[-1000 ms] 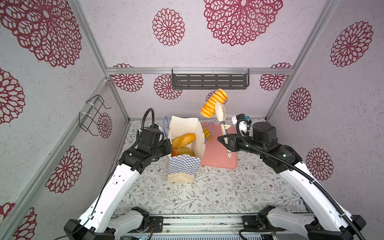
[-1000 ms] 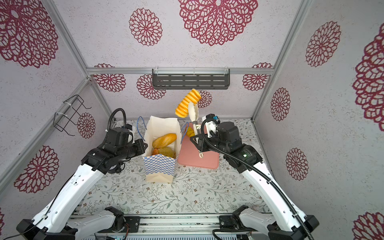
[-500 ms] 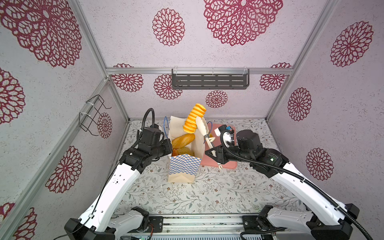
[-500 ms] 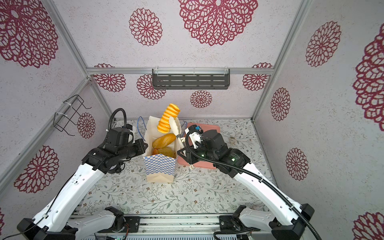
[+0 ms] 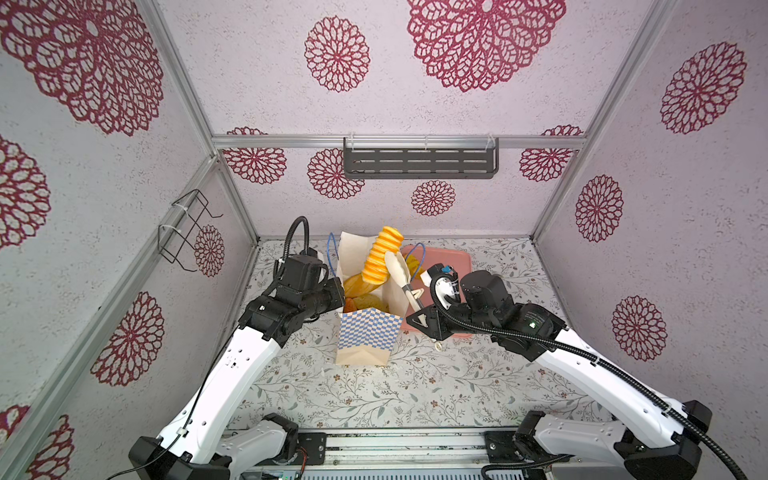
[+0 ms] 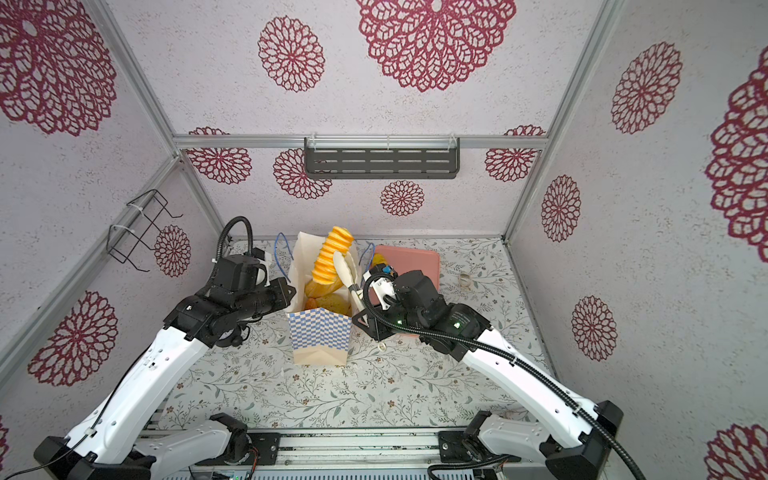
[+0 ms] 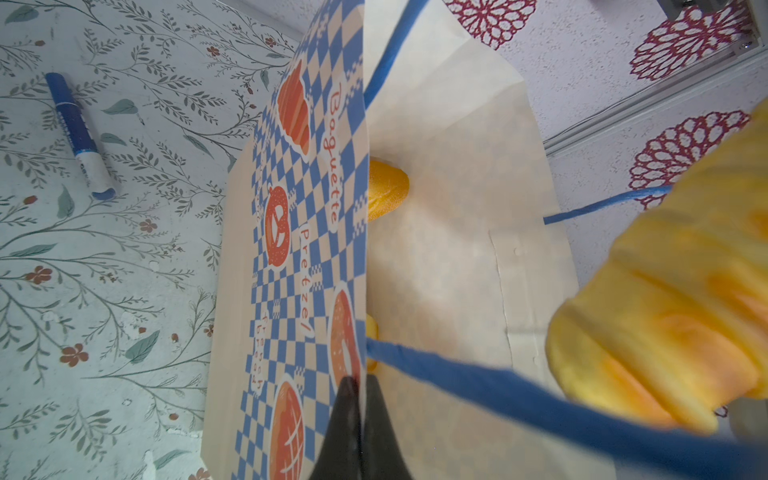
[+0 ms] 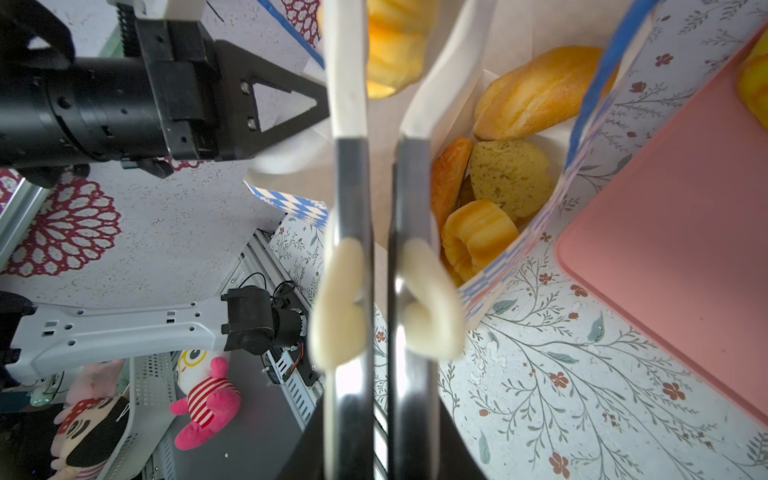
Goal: Place the fake bread into the paper bag
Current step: 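Lower the tongs into the bag and release the spiral bread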
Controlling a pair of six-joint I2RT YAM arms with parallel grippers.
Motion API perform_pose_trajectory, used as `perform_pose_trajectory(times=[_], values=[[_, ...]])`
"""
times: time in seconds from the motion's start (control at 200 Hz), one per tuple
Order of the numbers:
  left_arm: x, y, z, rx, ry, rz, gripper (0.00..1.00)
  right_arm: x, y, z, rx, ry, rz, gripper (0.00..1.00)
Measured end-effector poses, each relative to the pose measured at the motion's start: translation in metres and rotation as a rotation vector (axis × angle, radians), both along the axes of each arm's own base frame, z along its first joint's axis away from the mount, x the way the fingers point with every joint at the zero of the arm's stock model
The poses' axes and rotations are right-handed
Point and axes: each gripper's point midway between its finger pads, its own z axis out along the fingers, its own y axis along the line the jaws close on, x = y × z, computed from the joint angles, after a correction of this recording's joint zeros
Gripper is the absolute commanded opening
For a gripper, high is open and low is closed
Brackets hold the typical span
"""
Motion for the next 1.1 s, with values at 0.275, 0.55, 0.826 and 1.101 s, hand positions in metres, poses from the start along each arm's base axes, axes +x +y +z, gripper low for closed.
perform_pose_trajectory(times=[0.275,0.55,0.826,1.101], values=[[0.000,0.000,0.000,0.000,0.000,0.001,0.00,-0.006,0.004,-0.003,-0.012,0.003,0.017,0.00],[0.000,0.000,0.000,-0.001,0.000,0.000,0.00,-0.002,0.007,-0.014,-0.040,0.019,0.011,0.00],[0.000,0.000,0.000,-0.001,0.001,0.000,0.00,-0.002,0.008,-0.014,-0.042,0.016,0.009,0.10],[0.000,0.000,0.000,-0.001,0.001,0.000,0.00,0.000,0.006,-0.015,-0.050,0.009,-0.005,0.23]])
